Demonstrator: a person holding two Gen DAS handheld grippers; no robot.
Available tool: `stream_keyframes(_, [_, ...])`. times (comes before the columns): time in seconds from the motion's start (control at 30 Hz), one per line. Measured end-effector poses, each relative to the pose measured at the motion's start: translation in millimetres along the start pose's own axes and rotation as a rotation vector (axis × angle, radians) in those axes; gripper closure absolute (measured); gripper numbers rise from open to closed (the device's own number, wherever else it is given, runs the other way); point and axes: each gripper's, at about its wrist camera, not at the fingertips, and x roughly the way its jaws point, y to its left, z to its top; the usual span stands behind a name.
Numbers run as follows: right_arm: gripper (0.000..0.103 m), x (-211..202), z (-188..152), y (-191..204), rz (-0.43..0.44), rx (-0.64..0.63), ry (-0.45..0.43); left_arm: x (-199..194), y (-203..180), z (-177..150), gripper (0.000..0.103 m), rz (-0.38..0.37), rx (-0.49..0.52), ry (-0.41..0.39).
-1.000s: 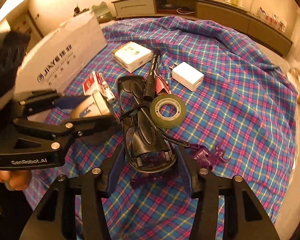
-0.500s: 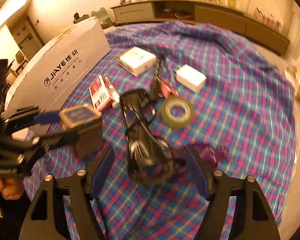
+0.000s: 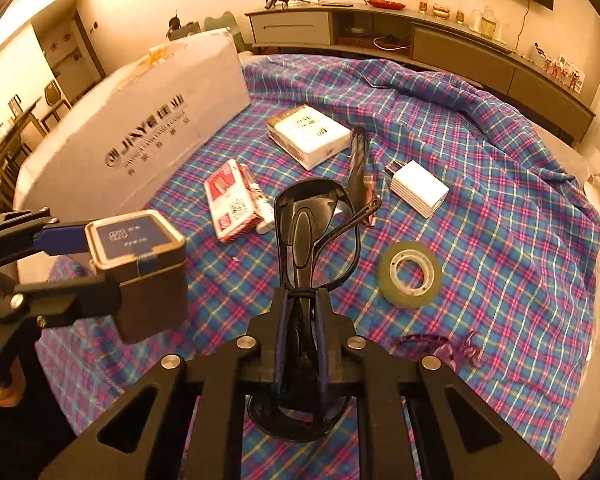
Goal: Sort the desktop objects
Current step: 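Grasp the gold tin box with the left tool while the right tool grasps the black sunglasses, then carry the tin and sunglasses with both tools over the white cardboard box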
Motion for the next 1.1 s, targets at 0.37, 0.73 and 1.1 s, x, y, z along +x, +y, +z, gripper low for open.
stream_keyframes(0.37, [0.089,-31.1,-2.4,26.6,0.03,0.047,-0.03,-35.2,11.2,5.1,0.051,0.032,-0.02,-0.039])
stream_keyframes(0.73, [0.089,-59.3,21.6,73.1,0.014,0.011,-0.101,-76.5,34.4,10.1,0.051,0.05,-0.049,-0.102])
stream_keyframes(1.1, [0.089,-68.3,54.0,119.6,0.039,-0.021,-0.112,-107.3,74.1,18.0,0.051,0.064,-0.111,-0.143])
